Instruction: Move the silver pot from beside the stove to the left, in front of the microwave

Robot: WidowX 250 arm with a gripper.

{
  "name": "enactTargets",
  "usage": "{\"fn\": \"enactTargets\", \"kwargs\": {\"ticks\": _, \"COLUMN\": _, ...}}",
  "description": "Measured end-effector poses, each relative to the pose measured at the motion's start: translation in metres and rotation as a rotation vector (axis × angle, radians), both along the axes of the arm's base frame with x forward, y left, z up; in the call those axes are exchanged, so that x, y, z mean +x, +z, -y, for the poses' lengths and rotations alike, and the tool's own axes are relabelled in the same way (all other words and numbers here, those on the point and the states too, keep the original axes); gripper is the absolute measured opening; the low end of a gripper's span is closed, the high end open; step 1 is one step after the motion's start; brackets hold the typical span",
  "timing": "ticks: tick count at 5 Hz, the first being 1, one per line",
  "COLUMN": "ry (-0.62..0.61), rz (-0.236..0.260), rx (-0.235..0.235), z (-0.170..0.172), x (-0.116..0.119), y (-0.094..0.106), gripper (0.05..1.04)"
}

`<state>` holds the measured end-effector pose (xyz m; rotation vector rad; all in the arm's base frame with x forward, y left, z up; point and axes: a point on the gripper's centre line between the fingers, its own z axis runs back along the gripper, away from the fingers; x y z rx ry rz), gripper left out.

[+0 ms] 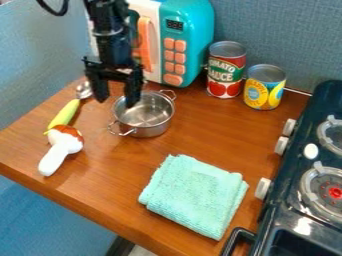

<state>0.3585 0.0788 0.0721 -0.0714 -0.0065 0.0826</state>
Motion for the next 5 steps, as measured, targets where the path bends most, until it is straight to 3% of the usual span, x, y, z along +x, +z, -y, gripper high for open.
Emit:
{"fn": "enactTargets", "kwargs": {"ticks": 1, "ry": -0.082, "rz": -0.059, "rx": 0.022, "z": 0.021, "x": -0.027, "y": 0.002, "gripper": 1.001}}
{"fn": "enactTargets", "kwargs": {"ticks": 2, "ry": -0.085, "rz": -0.054, "rx": 0.027, "z": 0.026, "x": -0.049, "y": 0.005, "gripper": 1.001}}
{"fn": "enactTargets", "kwargs": {"ticks": 3, "ry": -0.086, "rz": -0.060, "rx": 0.003, "z": 0.027, "x": -0.062, "y": 0.003, "gripper": 1.001}}
{"fn": "enactTargets", "kwargs": {"ticks": 5, "ry": 0.019, "rz": -0.111, "rx": 0.058, "z": 0.013, "x": -0.094, "y": -0.008, "gripper": 1.001}}
